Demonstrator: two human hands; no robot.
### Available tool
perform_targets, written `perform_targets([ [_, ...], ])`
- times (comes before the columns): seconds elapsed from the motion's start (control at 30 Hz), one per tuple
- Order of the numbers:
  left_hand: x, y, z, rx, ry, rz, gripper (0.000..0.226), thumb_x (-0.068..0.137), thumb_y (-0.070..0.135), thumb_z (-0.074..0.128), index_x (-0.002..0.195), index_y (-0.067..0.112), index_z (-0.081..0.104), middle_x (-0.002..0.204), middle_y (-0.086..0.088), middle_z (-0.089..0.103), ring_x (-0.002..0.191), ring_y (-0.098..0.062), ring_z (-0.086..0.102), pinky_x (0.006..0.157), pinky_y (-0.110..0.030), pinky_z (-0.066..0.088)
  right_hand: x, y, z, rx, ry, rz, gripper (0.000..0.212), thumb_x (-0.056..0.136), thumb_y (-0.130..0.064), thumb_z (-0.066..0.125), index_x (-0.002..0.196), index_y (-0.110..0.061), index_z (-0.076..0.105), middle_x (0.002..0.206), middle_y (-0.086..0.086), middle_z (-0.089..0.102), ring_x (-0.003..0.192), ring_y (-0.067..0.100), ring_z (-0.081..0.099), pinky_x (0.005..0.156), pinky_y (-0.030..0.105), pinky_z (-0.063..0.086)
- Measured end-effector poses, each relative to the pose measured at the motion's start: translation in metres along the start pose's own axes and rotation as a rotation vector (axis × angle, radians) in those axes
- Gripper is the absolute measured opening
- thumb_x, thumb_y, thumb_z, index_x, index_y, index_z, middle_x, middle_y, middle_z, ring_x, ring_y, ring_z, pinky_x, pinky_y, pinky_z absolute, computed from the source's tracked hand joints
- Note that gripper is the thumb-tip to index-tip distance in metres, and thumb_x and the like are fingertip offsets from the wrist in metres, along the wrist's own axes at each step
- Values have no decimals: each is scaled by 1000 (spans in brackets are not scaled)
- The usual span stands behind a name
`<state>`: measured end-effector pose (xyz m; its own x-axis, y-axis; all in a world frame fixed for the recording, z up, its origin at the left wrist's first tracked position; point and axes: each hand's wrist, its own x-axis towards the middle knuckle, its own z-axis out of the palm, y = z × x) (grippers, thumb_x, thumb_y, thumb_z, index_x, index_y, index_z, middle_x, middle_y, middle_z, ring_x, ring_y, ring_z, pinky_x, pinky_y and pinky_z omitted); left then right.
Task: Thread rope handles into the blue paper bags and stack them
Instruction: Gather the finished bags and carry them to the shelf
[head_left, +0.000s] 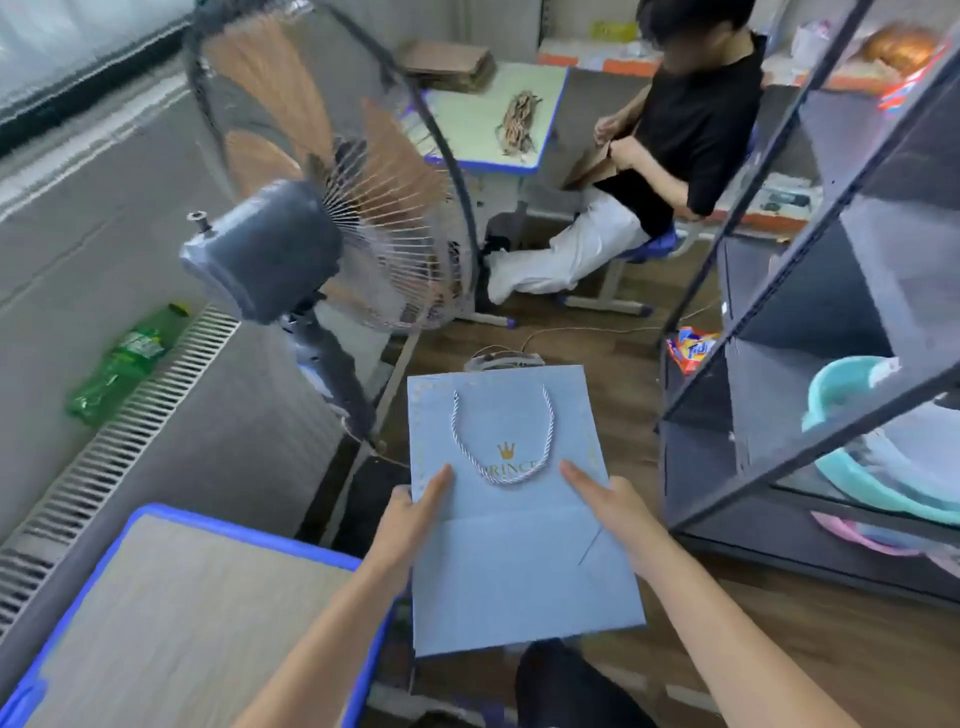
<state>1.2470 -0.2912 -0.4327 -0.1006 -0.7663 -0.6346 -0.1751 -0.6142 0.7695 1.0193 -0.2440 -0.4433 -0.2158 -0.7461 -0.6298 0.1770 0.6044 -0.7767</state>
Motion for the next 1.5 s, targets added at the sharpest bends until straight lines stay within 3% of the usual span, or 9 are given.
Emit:
perform_targets([
  [0.1,22,33,62,71,-134,21,39,86,47,62,109,16,65,102,-3,73,87,-21,71,72,-34,57,9,-8,-59,77,118,-16,44,76,-49,70,102,-14,69,94,-1,73,87,15,69,77,30,54],
  [0.2,38,46,116,187,-230,25,62,73,62,68,115,15,62,106,-4,71,90,-22,71,82,-40,57,5,4,-104,155,247,20,64,60,-65,73,101,-16,70,95,-3,73,92,16,68,85,34,53],
  [0.33,52,47,172,320,-420,8,72,66,66,72,116,14,63,106,-5,72,90,-24,71,82,-45,57,-25,29,-138,357,413,37,30,82,-38,67,100,-14,70,96,-2,72,86,9,68,72,21,55],
  [0.5,48,38,236,528,-688,-22,57,62,64,71,96,19,72,99,-4,74,90,-26,71,83,-50,56,-74,67,-158,522,669,55,32,75,-45,70,92,-18,71,97,-3,72,83,1,68,82,21,53],
  [0.73,19,27,310,762,-913,11,42,83,52,65,102,15,69,94,-1,73,79,-15,71,67,-27,57,-122,98,-179,720,918,62,20,83,-33,67,97,-19,68,98,1,71,86,15,66,74,28,54],
  [0.83,18,11,345,775,-928,-10,90,51,78,72,115,15,62,108,-5,71,91,-24,71,83,-45,57,-132,112,-198,799,966,80,19,82,-36,69,95,-22,68,95,-4,72,91,14,66,88,33,52],
  [1.07,-11,0,485,871,-975,41,51,79,50,71,112,11,65,90,3,72,80,-14,69,72,-29,57,-143,140,-299,962,1091,117,62,40,-68,76,86,-26,73,98,-6,73,96,18,67,95,42,50],
  [1.27,-61,15,597,1033,-997,248,44,92,43,58,130,22,48,118,2,54,104,-12,51,78,-14,35,-166,138,-390,1005,1108,21,24,81,-47,65,93,-27,64,94,-7,67,85,11,61,74,28,46],
  [1.5,-93,16,665,1218,-942,239,107,56,84,57,132,9,49,129,1,53,121,-28,52,107,-34,35,-193,139,-448,1027,1148,-4,42,79,-52,65,101,-16,66,94,-1,68,90,18,62,84,32,48],
])
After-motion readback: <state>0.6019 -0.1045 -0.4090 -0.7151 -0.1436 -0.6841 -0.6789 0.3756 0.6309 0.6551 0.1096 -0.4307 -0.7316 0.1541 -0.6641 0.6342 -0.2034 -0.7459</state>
